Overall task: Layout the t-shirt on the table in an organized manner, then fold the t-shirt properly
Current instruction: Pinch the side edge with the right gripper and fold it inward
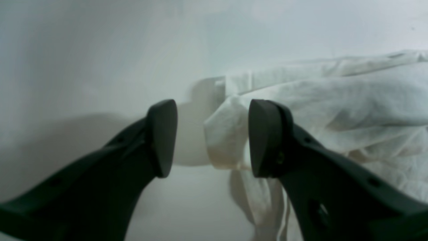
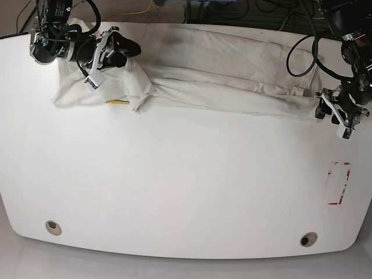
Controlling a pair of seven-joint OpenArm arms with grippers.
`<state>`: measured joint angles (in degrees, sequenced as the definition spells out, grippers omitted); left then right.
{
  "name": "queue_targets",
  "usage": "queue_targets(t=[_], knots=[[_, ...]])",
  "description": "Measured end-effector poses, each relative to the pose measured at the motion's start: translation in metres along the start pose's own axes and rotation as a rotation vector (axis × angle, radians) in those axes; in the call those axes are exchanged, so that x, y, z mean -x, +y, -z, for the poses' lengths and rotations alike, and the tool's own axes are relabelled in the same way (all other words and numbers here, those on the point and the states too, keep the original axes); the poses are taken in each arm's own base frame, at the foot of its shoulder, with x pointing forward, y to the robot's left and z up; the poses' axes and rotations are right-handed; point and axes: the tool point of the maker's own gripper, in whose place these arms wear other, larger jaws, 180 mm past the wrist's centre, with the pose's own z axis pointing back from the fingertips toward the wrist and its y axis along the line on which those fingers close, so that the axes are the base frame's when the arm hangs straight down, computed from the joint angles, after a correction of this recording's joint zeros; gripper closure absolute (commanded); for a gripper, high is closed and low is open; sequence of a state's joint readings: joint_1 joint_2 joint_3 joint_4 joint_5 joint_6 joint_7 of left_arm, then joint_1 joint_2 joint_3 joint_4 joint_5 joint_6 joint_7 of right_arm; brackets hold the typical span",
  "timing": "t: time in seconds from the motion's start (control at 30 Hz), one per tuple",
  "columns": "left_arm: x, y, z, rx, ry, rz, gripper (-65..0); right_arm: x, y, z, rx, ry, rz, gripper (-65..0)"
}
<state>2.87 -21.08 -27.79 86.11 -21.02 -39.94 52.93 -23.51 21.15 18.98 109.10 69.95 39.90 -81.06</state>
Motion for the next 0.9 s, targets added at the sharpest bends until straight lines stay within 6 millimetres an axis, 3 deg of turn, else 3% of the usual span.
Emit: queue_targets(t=[0.33, 0.57, 0.9], knots=[[0.000, 0.000, 0.000, -0.001, 0.000, 0.001, -31.9, -0.018, -0.026, -0.026, 0.114, -0.088, 0.010, -34.6], [0.001, 0.001, 0.000, -0.001, 0.004, 0.000, -31.9, -0.041, -0.027, -0.016, 0.121, -0.157, -0.010, -39.6], [0.000, 0.000, 0.000, 0.001, 0.000, 0.000, -31.9, -0.034, -0.025, 0.004, 0.134, -0.137, 0.030, -40.1]])
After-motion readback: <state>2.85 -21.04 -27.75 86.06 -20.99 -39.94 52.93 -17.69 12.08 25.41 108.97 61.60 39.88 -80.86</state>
